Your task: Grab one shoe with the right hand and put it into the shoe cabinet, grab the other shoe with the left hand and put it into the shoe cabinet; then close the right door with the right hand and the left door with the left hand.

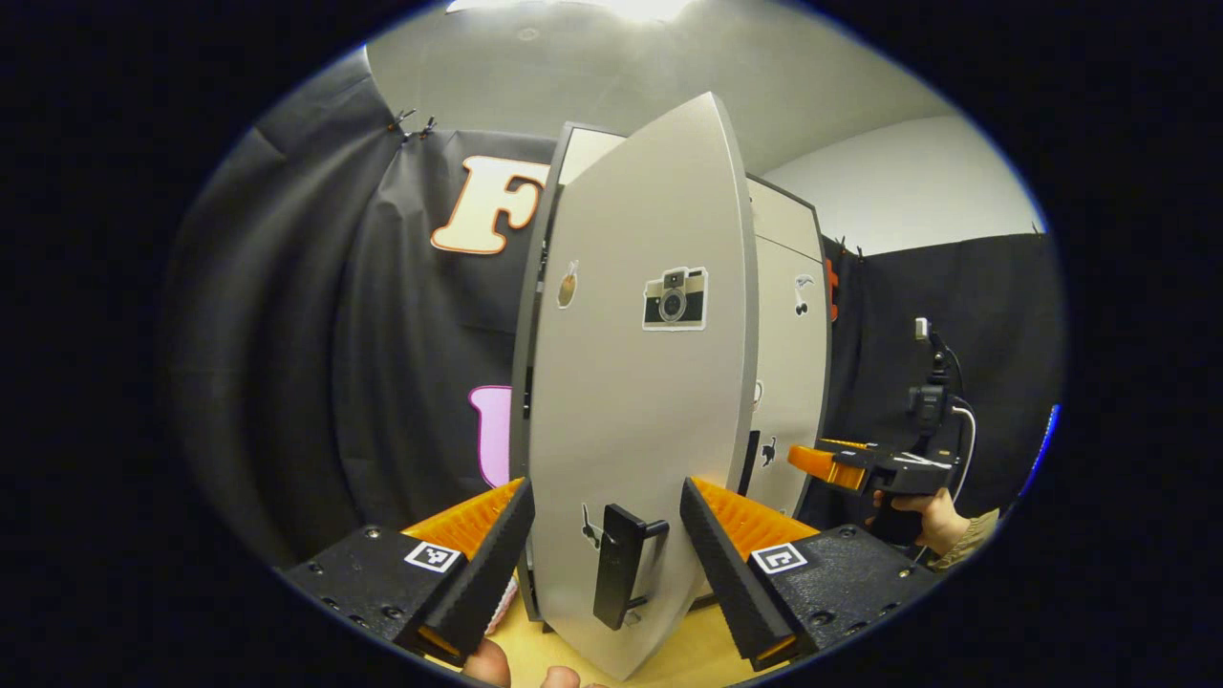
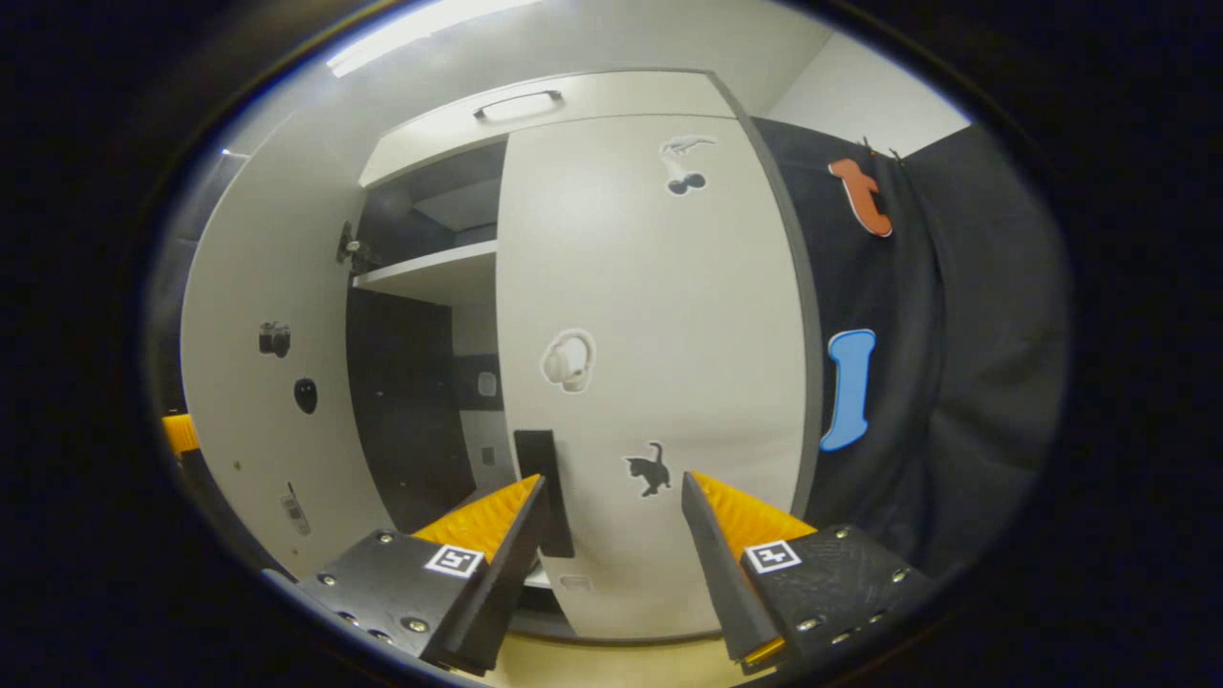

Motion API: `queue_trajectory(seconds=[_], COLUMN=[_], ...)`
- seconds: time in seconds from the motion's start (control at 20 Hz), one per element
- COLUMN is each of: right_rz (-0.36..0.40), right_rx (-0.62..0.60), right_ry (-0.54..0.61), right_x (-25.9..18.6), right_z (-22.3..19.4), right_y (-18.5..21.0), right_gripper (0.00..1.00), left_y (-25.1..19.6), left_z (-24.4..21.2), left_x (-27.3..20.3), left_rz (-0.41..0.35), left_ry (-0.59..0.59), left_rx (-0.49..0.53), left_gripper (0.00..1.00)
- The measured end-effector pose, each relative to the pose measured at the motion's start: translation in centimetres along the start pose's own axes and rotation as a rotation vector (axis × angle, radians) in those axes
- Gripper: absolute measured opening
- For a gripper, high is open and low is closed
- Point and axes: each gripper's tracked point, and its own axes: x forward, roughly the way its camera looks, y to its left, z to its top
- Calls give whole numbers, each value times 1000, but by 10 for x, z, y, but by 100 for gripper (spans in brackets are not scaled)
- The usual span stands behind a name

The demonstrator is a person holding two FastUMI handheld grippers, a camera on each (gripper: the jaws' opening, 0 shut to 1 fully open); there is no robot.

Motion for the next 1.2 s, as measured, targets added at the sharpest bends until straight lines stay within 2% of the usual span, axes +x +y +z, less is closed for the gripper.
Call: queue_trajectory(seconds=[0.1, 0.15, 0.2, 0.25, 0.35, 0.45, 0.5, 0.55, 0.65, 0.7, 0.75, 0.8, 0.85, 1.2], right_rz=[-28, -41, -54, -69, -102, -130, -141, -152, -175, -185, -197, -204, -212, -214], right_rx=[5, 10, 15, 18, 16, 21, 26, 30, 29, 27, 28, 29, 30, 50], right_ry=[3, 3, 2, 0, -2, -6, -10, -12, -8, -9, -10, -10, -11, -17], right_x=[-6, -9, -13, -17, -25, -34, -38, -42, -42, -41, -41, -42, -44, -44], right_z=[1, 2, 4, 5, 8, 11, 13, 15, 14, 14, 14, 13, 13, 14], right_y=[-18, -27, -36, -46, -65, -83, -91, -97, -110, -114, -119, -123, -127, -134], right_gripper=[83, 84, 84, 84, 82, 84, 84, 84, 82, 84, 84, 84, 84, 83], left_y=[-20, -28, -34, -41, -53, -62, -66, -69, -71, -71, -73, -74, -74, -73], left_z=[-7, -8, -10, -13, -22, -29, -31, -34, -40, -43, -44, -44, -44, -52], left_x=[17, 25, 33, 42, 63, 82, 92, 102, 119, 127, 132, 135, 139, 163], left_rz=[-39, -48, -56, -67, -73, -80, -88, -92, -84, -78, -79, -74, -69, -37], left_ry=[9, 7, 6, 6, 17, 27, 29, 32, 46, 51, 57, 52, 52, 65], left_rx=[-9, -14, -15, -9, 12, 27, 28, 27, 37, 44, 46, 43, 46, 71], left_gripper=[95, 90, 95, 90, 99, 91, 95, 95, 98, 95, 100, 95, 95, 99])
